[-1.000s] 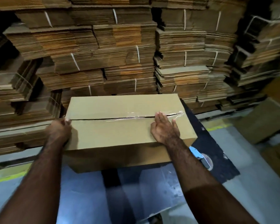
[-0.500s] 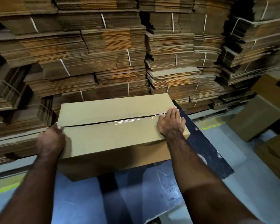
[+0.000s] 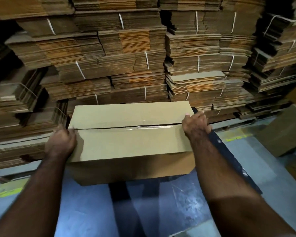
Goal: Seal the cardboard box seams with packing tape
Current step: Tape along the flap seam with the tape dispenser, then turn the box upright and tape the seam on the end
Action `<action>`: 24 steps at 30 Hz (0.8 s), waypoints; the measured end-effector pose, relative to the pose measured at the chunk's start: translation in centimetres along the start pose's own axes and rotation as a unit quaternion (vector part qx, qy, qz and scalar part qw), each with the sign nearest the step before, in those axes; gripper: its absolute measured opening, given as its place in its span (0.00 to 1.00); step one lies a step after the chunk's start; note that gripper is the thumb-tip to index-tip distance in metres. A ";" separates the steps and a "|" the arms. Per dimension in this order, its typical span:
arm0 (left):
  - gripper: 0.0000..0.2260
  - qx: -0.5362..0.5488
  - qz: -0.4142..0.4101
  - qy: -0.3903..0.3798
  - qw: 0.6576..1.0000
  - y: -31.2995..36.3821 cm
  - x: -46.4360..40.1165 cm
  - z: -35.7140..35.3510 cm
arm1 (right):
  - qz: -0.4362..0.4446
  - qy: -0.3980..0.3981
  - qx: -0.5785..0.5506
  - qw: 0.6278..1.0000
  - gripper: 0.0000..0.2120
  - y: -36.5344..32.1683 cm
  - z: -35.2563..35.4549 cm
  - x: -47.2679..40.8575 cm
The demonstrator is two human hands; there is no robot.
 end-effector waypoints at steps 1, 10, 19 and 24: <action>0.21 -0.037 -0.025 0.044 0.998 1.0 0.3 0.4 | 0.052 0.046 0.010 0.998 0.34 -1.3 0.5 0.2; 0.25 -0.092 -0.458 0.017 0.884 15.3 15.3 -6.9 | 0.377 -0.090 0.141 0.911 0.39 -14.9 -3.9 -0.4; 0.19 0.020 -0.129 0.079 0.988 5.4 9.6 -3.2 | 0.385 -0.123 0.151 0.902 0.26 -13.6 -2.9 0.1; 0.18 0.138 0.020 -0.013 0.990 7.5 8.7 -4.3 | 0.406 -0.113 0.127 0.898 0.25 -12.1 -4.4 2.4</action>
Point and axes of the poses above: each hand's wrist, its own x-axis away from the middle knuckle, its own z-axis out of the back of the hand, y = z × x, the point moved 8 cm from there along -x, towards the middle knuckle, and after that the axes turned 3 degrees about -y, right-handed, at the moved point
